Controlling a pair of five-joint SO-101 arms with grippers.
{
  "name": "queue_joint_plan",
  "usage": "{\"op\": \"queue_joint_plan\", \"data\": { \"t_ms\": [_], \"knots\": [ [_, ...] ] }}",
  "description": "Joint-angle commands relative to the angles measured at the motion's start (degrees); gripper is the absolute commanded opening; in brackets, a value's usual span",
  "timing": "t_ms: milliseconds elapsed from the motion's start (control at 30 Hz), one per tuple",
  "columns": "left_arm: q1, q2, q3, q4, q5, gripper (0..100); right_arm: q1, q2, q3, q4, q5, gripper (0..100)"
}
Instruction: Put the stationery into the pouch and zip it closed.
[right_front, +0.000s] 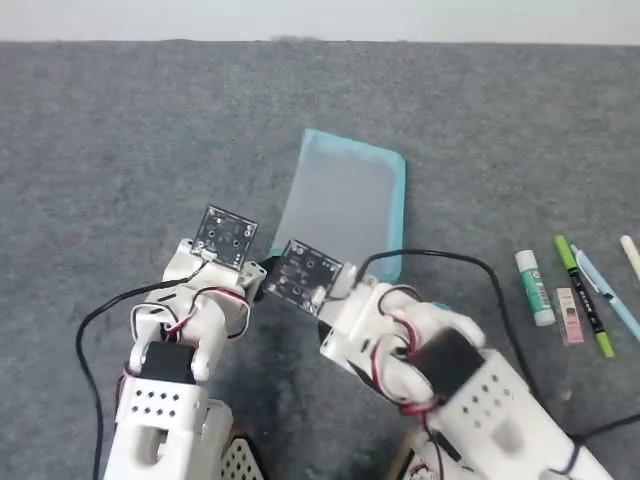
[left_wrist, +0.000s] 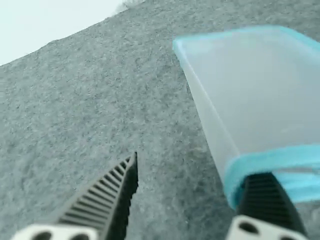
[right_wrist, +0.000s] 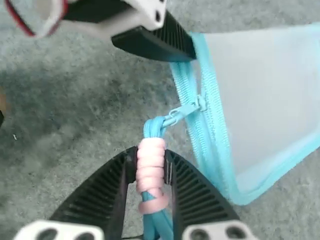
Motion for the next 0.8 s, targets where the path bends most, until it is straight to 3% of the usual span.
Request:
{"op": "queue_joint_plan", "data": {
  "t_ms": [0, 233, 400, 467, 767],
  "knots": [
    [2.81, 0.44, -0.92, -2.11, 1.67, 31, -1.01, -5.41, -3.87, 1.63, 1.41, 0.6],
    [6.95, 0.44, -0.92, -2.11, 4.13, 30, -0.75, -6.46, -3.78, 2.59, 2.46, 0.6],
    [6.86, 0.35, -1.01, -2.11, 6.68, 9, 0.57, -6.46, -0.62, 1.45, 2.64, 0.6],
    [6.77, 0.26, -1.01, -2.11, 7.74, 0, 4.18, -6.46, 0.0, 1.19, 2.9, 0.6],
    [5.63, 0.18, -1.27, 0.18, 8.09, 1, 25.98, -6.37, 1.85, 3.03, 8.18, 0.6]
  ]
}}
